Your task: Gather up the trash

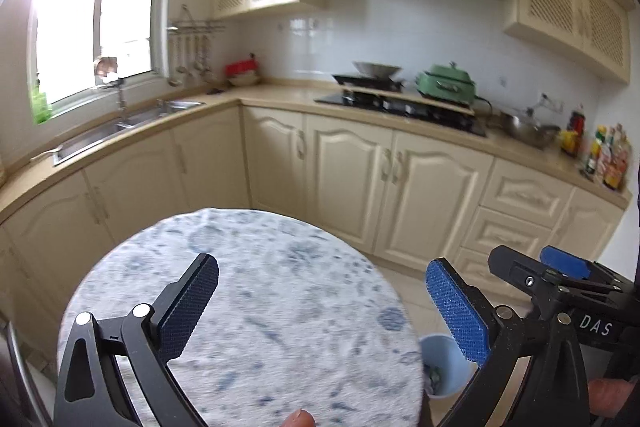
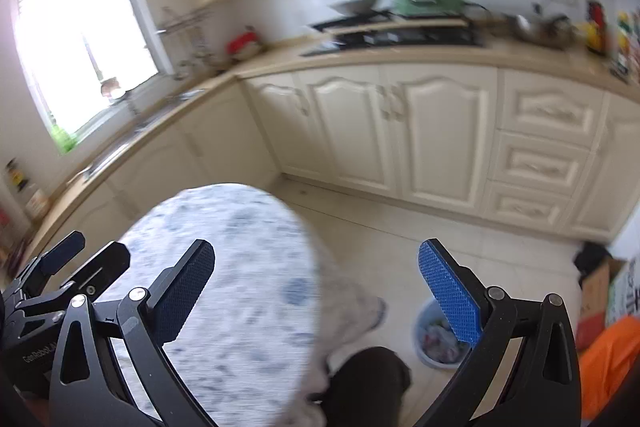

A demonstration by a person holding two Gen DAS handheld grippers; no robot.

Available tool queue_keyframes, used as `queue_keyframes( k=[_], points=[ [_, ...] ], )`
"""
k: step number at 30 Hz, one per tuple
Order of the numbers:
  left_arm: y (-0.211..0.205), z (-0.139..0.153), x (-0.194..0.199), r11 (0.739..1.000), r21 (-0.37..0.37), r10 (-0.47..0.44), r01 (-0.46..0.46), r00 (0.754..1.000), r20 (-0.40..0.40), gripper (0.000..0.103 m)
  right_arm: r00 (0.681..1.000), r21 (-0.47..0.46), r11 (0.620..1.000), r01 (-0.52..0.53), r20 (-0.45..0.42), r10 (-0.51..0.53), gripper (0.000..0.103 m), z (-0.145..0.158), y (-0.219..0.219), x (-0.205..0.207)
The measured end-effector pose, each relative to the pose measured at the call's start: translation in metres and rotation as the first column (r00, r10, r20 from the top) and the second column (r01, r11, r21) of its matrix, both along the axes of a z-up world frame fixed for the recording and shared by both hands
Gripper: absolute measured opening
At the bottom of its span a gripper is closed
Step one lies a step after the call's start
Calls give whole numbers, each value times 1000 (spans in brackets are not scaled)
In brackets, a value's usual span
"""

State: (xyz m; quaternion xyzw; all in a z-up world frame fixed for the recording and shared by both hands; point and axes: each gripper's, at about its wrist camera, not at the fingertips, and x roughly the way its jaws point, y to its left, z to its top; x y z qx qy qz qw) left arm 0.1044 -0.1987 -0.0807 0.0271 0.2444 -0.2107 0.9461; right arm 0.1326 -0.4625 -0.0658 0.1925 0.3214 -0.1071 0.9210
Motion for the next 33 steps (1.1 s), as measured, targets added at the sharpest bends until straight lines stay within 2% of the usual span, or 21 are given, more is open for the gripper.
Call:
queue_keyframes(
  k=[7,14,20,25,28,33],
  points=[
    [66,7,-79,988,-16,154,-153,986,71,102,988,-45,991,-128,78,132,103,30,72,9],
    [105,14,-145,966,-50,256,-252,962,98,102,972,-132,975,-181,128,198,103,51,124,0],
    [120,28,-168,956,-74,292,-285,949,117,102,957,-201,958,-203,165,237,103,70,155,-18],
    [133,34,-194,948,-92,314,-305,941,123,102,952,-223,956,-191,195,235,103,80,167,-37],
    [137,35,-198,946,-91,322,-312,937,134,102,950,-245,953,-178,211,232,103,83,176,-48],
    [146,35,-212,951,-100,306,-294,942,140,102,947,-243,954,-174,225,229,103,81,184,-59]
  ],
)
